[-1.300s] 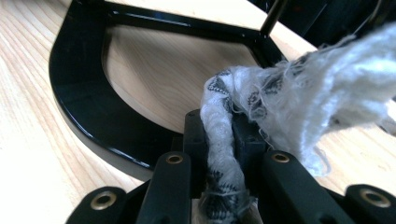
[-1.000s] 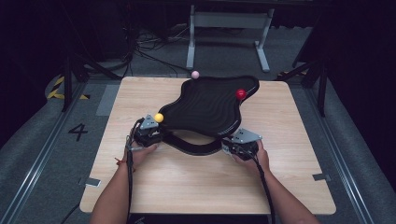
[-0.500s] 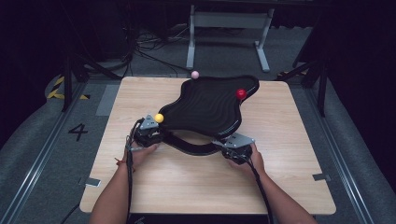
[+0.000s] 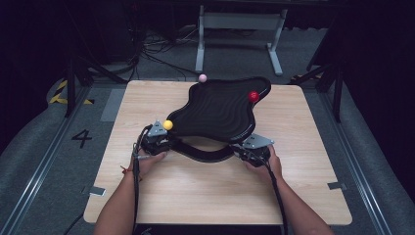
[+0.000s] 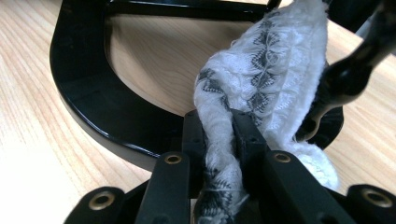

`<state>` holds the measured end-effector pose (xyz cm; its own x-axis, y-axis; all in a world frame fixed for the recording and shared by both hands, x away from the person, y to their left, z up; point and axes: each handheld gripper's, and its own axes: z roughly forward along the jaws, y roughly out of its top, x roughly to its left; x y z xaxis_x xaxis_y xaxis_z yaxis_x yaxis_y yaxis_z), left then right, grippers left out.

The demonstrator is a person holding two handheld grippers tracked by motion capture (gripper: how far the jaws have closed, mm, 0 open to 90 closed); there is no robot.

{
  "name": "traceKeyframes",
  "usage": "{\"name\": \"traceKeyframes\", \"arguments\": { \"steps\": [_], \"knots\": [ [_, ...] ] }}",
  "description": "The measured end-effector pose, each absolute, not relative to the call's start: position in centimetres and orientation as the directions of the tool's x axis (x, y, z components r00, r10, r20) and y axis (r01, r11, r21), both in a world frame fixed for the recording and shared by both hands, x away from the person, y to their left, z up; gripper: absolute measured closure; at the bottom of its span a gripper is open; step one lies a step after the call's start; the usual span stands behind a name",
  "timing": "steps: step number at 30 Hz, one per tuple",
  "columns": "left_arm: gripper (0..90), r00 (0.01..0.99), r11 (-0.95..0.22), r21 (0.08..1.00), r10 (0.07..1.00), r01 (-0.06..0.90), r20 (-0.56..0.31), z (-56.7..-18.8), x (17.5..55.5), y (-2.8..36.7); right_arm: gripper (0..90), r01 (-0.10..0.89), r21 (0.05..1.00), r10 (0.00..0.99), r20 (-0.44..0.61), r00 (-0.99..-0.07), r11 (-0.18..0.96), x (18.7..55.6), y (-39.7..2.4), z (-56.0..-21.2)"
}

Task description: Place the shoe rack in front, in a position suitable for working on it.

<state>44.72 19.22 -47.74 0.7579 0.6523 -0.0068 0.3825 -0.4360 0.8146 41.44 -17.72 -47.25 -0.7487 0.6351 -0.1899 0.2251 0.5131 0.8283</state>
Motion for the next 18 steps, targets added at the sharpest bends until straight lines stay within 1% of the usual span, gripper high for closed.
{"name": "traceKeyframes", "arguments": {
  "steps": [3, 6, 9, 10, 14, 15, 16, 17, 18],
  "knots": [
    [74.1, 0.761, -0.433, 0.816, 0.649, 0.382, -0.012, -47.8, 44.6, 19.1, 79.8, 0.253, 0.836, 0.645, -0.148, -0.75, 0.486, 41.7, -18.0, -47.3],
    [74.0, 0.759, -0.432, 0.813, 0.651, 0.39, -0.018, -47.7, 44.5, 19.0, 80.0, 0.255, 0.835, 0.631, -0.136, -0.764, 0.488, 41.6, -17.9, -47.2],
    [74.1, 0.761, -0.437, 0.814, 0.649, 0.382, -0.009, -47.7, 44.5, 19.0, 80.1, 0.248, 0.833, 0.616, -0.135, -0.777, 0.495, 41.4, -17.6, -47.1],
    [74.0, 0.757, -0.429, 0.815, 0.653, 0.389, -0.017, -47.8, 44.4, 19.0, 80.2, 0.235, 0.832, 0.596, -0.136, -0.791, 0.503, 41.2, -17.3, -47.1],
    [74.0, 0.759, -0.429, 0.816, 0.651, 0.387, -0.018, -47.8, 44.4, 18.9, 80.2, 0.225, 0.831, 0.571, -0.129, -0.811, 0.508, 40.9, -16.8, -47.1],
    [74.0, 0.76, -0.443, 0.809, 0.65, 0.387, -0.008, -47.7, 44.3, 18.9, 80.2, 0.217, 0.829, 0.555, -0.13, -0.822, 0.516, 40.6, -16.4, -47.1],
    [74.0, 0.76, -0.429, 0.816, 0.649, 0.388, -0.02, -47.8, 44.2, 18.8, 80.1, 0.215, 0.827, 0.546, -0.127, -0.828, 0.519, 40.5, -16.2, -47.1],
    [74.0, 0.765, -0.442, 0.812, 0.643, 0.381, -0.01, -47.7, 44.2, 18.8, 80.1, 0.213, 0.824, 0.542, -0.131, -0.83, 0.525, 40.4, -16.1, -47.1],
    [74.0, 0.764, -0.435, 0.813, 0.645, 0.386, -0.018, -47.7, 44.1, 18.7, 80.1, 0.21, 0.823, 0.539, -0.135, -0.831, 0.528, 40.4, -15.9, -47.1]
  ]
}}
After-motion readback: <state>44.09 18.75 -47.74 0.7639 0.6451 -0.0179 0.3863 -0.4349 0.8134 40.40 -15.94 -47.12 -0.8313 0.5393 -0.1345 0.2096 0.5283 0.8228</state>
